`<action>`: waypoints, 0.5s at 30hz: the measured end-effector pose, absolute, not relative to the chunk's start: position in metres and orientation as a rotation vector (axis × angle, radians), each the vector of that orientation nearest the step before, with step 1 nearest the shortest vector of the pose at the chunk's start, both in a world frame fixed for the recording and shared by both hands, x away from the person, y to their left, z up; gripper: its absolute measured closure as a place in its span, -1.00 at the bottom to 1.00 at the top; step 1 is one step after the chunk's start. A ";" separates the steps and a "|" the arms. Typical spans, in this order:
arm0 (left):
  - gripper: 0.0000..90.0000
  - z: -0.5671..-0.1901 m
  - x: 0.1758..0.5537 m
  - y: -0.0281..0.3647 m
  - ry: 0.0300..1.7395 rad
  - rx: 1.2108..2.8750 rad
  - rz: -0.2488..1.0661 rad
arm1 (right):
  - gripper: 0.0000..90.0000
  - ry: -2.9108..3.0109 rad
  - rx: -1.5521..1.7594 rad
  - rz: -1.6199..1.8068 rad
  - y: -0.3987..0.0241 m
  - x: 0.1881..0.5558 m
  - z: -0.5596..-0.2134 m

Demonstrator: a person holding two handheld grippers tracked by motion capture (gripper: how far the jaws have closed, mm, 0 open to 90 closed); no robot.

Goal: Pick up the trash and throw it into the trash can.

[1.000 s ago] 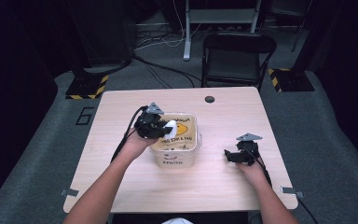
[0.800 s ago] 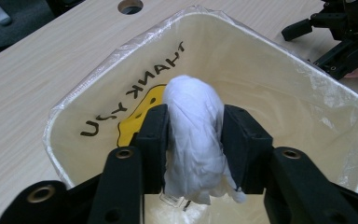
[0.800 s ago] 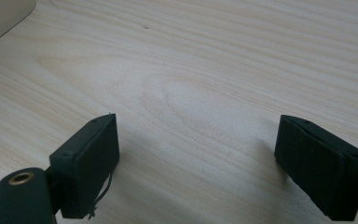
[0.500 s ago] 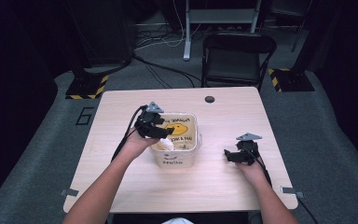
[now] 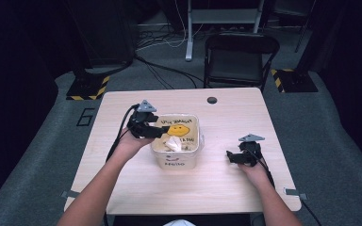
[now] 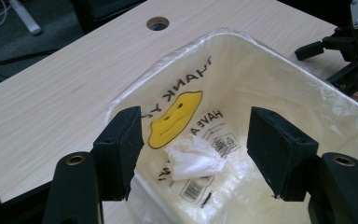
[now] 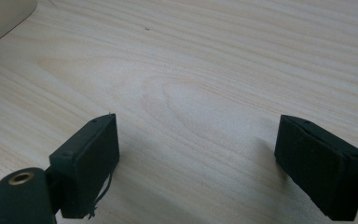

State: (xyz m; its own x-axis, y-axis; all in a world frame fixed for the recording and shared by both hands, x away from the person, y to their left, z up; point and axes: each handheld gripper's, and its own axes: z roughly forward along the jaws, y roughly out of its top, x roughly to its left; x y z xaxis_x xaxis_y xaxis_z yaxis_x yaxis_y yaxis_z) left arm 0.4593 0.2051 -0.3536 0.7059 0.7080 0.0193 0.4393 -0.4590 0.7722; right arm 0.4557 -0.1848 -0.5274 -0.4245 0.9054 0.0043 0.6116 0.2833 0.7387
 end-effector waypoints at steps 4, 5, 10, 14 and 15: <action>-0.21 -0.349 0.459 0.220 0.891 2.111 0.461 | -0.71 2.140 1.363 0.948 -0.185 0.456 -0.527; -0.21 -0.347 0.458 0.223 0.898 2.105 0.460 | -0.71 2.140 1.362 0.947 -0.185 0.456 -0.527; -0.21 -0.342 0.456 0.237 0.918 2.087 0.485 | -0.71 2.139 1.360 0.946 -0.185 0.456 -0.527; -0.21 -0.339 0.455 0.249 0.931 2.081 0.501 | -0.71 2.136 1.364 0.944 -0.185 0.456 -0.527; -0.21 -0.339 0.456 0.252 0.934 2.080 0.505 | -0.71 2.136 1.362 0.944 -0.185 0.456 -0.527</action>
State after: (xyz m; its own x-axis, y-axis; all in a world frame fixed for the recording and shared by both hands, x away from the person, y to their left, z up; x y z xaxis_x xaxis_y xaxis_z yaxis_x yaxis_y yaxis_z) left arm 0.4555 0.2522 -0.3389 0.6502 0.7588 0.0374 0.4467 -0.4216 0.7891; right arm 0.4557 -0.1846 -0.5275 -0.4221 0.9066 -0.0004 0.6103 0.2845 0.7393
